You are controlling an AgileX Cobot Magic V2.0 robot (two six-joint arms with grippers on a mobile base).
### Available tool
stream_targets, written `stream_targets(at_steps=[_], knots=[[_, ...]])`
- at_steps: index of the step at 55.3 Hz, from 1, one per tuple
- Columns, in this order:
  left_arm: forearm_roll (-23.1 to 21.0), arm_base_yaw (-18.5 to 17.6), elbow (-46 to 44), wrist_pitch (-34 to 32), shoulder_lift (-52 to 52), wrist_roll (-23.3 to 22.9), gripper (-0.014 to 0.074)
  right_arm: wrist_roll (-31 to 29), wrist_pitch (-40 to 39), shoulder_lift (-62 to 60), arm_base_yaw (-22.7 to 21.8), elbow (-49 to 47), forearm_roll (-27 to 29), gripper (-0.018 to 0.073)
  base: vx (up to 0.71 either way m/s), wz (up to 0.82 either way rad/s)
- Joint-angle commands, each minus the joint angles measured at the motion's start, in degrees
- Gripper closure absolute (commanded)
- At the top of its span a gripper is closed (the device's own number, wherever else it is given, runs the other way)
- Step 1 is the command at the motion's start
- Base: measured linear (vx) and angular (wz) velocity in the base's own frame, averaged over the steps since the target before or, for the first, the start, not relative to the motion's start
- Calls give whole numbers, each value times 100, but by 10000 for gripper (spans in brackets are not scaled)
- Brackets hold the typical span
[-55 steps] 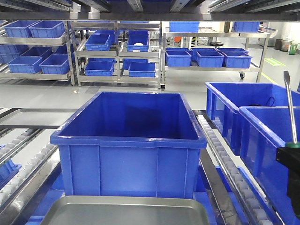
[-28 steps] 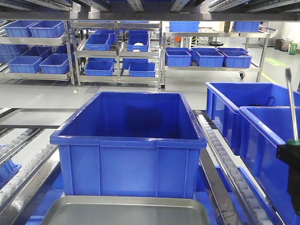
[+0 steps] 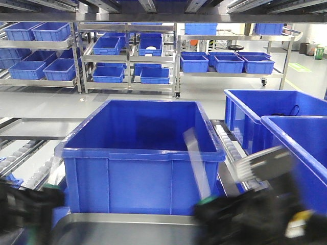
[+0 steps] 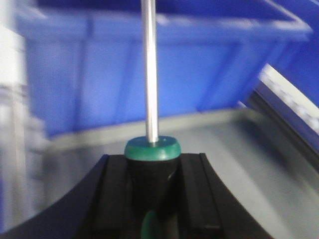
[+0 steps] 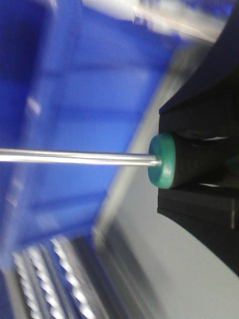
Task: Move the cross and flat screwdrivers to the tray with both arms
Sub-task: 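Lower both held screwdrivers toward the grey metal tray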
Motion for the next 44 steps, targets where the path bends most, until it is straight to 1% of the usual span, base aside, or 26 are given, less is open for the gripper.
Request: stream_targets(at_steps=[1, 10, 17, 20, 25, 30, 38, 41, 44], knots=[[-335, -193, -178, -348, 131, 28, 594, 45, -750, 250, 207, -174, 182, 563, 0, 0], [-328, -329, -178, -213, 588, 28, 588, 231, -761, 669, 257, -174, 801, 534, 0, 0], [-336, -329, -178, 51, 884, 28, 559, 238, -627, 807, 257, -174, 1076, 477, 0, 0], [-336, -329, -178, 223, 984, 28, 534, 238, -532, 813, 257, -174, 1193, 433, 0, 0], [-329, -329, -178, 485, 1118, 28, 470, 238, -362, 813, 257, -174, 1332, 349, 0, 0], [-329, -329, -178, 626, 1189, 28, 377, 238, -299, 813, 257, -174, 1376, 249, 0, 0], [-315, -329, -178, 623, 1177, 53, 191, 233, -315, 813, 257, -174, 1376, 107, 0, 0], [-315, -329, -178, 610, 1178, 68, 130, 233, -355, 813, 257, -174, 1376, 64, 0, 0], [-309, -329, -178, 564, 1178, 68, 89, 233, -382, 799, 257, -174, 1376, 34, 0, 0]])
